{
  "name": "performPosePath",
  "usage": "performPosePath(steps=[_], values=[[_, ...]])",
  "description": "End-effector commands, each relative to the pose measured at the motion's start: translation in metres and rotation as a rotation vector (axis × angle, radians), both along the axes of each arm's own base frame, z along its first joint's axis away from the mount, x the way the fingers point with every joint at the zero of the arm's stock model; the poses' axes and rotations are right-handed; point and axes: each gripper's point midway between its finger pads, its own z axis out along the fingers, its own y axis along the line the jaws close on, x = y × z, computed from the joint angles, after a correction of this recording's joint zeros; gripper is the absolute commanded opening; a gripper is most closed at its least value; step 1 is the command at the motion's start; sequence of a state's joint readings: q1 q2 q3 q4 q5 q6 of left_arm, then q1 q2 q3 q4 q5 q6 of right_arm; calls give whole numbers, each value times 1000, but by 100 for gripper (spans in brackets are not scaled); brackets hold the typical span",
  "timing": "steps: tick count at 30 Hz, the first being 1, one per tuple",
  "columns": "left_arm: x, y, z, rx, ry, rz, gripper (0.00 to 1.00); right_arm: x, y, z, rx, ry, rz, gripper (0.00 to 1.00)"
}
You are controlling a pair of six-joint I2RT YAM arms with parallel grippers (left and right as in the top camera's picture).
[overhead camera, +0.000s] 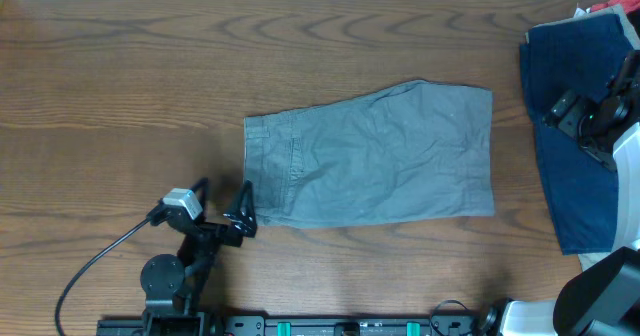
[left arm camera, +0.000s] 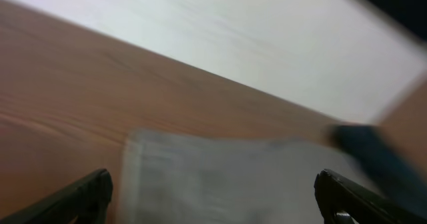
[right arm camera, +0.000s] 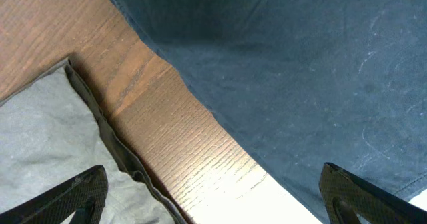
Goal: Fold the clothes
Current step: 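Reach the left gripper to the shorts' left edge and grasp, then fold the shorts' left half rightward over the right half with left gripper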
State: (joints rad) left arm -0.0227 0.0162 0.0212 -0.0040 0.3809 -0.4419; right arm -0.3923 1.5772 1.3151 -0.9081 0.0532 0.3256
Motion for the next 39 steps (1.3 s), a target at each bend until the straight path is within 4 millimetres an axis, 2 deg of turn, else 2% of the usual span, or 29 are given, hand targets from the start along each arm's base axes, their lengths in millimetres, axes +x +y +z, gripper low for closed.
performPosePath(steps=[1,5,10,16,19,22,25,27,31,34,39], values=[[-21,-41,-13,-204,143,-247,98,0,-6,4,-10,-8,-13,99],[-31,-54,12,-177,46,-355,98,0,-6,4,-10,-8,-13,99],[-29,-49,38,-55,-21,-326,98,0,-6,4,-10,-8,-13,99],[-9,-32,52,164,135,-240,98,0,-6,4,-10,-8,-13,99],[11,-16,58,278,280,-183,98,0,-6,4,-10,-8,-13,99],[30,-3,53,368,483,-166,98,0,-6,4,-10,-8,-13,99],[47,-4,40,388,665,-218,98,0,-6,4,-10,-8,-13,99],[58,-4,24,379,782,-241,98,0,-6,4,-10,-8,-13,99],[80,-4,-23,364,947,-271,98,0,-6,4,-10,-8,-13,99],[81,-4,-60,351,1067,-293,98,0,-6,4,-10,-8,-13,99],[80,-4,-100,340,1187,-316,98,0,-6,4,-10,-8,-13,99]])
